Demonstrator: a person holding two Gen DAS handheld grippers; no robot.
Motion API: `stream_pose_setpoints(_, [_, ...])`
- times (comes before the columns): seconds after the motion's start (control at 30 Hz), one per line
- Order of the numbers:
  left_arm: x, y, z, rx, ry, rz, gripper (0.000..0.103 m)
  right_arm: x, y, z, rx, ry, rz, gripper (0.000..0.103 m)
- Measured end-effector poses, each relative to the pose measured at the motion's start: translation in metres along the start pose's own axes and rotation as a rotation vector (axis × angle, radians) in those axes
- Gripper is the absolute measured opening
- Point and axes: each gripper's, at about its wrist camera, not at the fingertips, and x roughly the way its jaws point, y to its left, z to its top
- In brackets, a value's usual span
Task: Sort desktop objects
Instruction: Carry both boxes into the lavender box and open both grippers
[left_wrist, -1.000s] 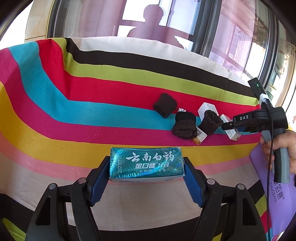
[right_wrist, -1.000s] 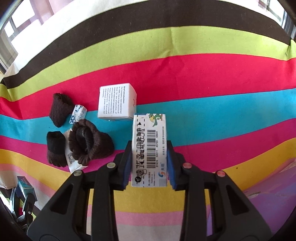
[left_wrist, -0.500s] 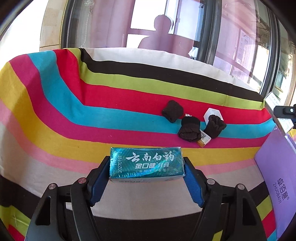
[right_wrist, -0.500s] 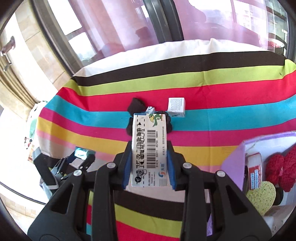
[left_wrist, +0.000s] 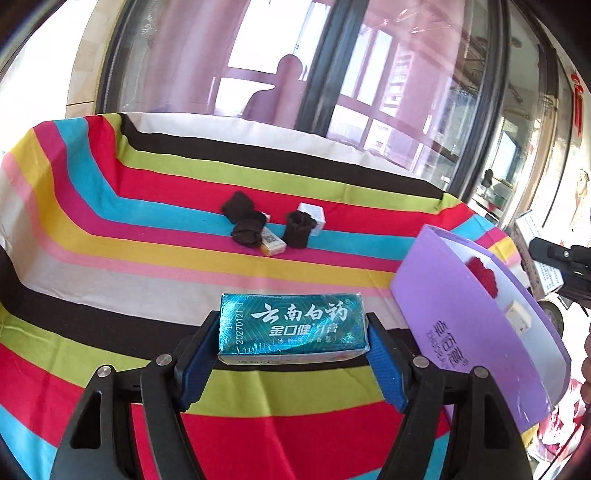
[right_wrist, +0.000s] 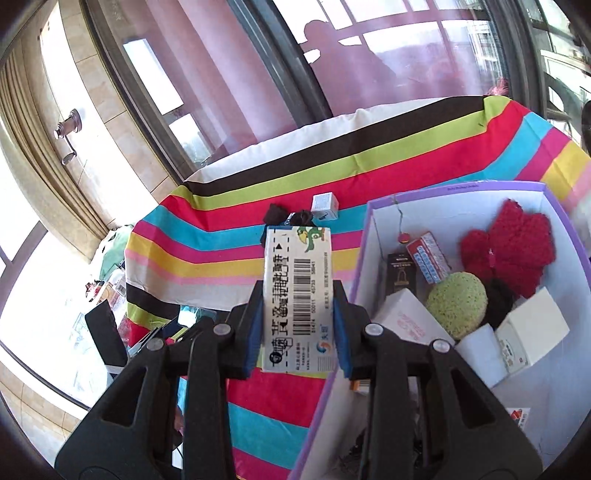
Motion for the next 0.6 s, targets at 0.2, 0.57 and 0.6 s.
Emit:
stream_pose_setpoints(0.2, [-0.02,-0.086,0.006,0.145,-0.03,-0.103,0.075,-0.03,-0.036,-0.016,-0.006,-0.088,-0.199,0.036])
stream_pose_setpoints(0.57, [0.005,-0.198,0.023,0.281,-0.016,-0.241,0.074,-0.038,-0.062,-0.018,-0.023,-0.177,-0.378,0.036])
stream_pose_setpoints(0.6, [0.007,-0.204,0.02,0.292,-0.008,-0.251,0.074,-0.038,-0.062,-0.019,-0.026,-0.186,-0.387,0.036])
